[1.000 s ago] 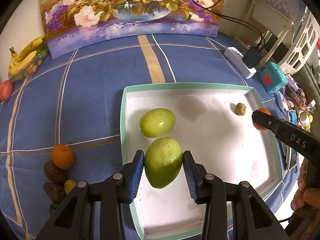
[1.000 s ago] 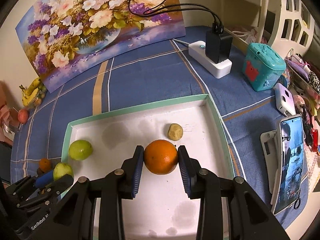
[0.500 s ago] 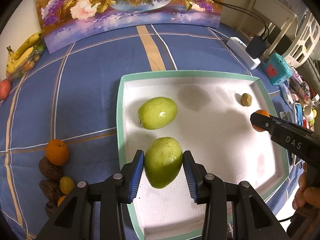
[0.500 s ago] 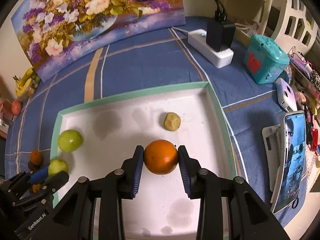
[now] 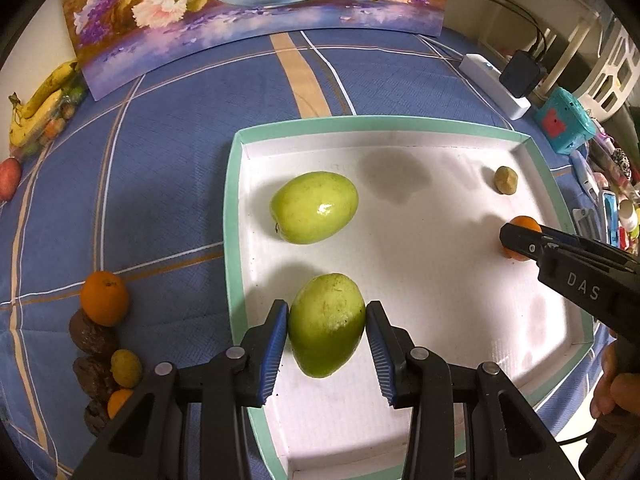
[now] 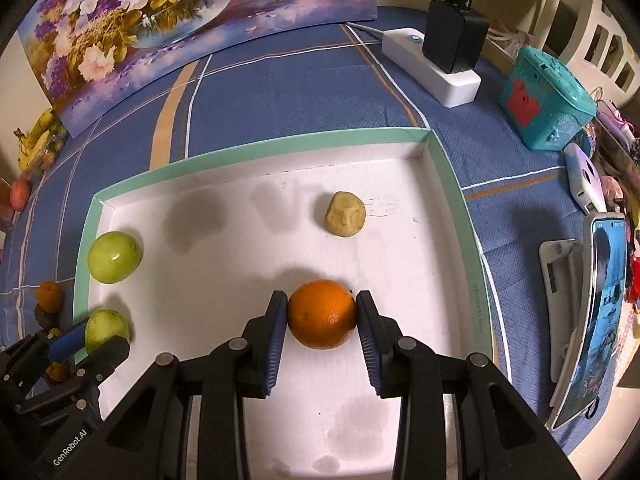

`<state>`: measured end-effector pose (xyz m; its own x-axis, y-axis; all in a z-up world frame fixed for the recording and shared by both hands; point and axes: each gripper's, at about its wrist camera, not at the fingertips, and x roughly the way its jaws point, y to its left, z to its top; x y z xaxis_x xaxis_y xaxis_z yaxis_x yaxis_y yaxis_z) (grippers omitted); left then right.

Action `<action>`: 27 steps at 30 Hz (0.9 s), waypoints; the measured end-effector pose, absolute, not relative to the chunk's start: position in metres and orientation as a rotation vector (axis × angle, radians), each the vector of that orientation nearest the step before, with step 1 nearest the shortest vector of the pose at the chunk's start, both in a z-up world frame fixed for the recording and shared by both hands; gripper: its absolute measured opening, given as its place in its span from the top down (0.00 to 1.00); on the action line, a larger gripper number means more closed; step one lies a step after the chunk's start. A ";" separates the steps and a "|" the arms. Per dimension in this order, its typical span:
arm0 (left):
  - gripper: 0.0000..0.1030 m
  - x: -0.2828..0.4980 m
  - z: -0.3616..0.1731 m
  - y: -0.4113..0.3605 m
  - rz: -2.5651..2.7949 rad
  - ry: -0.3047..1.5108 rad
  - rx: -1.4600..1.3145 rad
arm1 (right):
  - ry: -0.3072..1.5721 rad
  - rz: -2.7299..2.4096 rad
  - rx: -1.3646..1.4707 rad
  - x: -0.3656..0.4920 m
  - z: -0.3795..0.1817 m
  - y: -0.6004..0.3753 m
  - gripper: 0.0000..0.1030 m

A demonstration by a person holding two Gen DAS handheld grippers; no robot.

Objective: Organize fruits
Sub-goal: 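Carry the pear and orange into the white tray with both tools, then open both tools to release the pear and orange in the tray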

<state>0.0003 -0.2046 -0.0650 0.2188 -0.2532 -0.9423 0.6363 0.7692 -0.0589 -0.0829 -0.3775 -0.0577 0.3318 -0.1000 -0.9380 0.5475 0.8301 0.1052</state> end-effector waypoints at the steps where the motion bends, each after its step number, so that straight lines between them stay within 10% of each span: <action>1: 0.59 0.001 -0.065 -0.205 -0.636 1.204 0.375 | 1.164 -0.442 0.446 -0.083 -0.058 -0.377 0.64; 27: 0.58 0.001 -0.023 -0.198 -0.679 1.131 0.314 | 1.039 -0.448 0.427 -0.093 -0.017 -0.376 0.64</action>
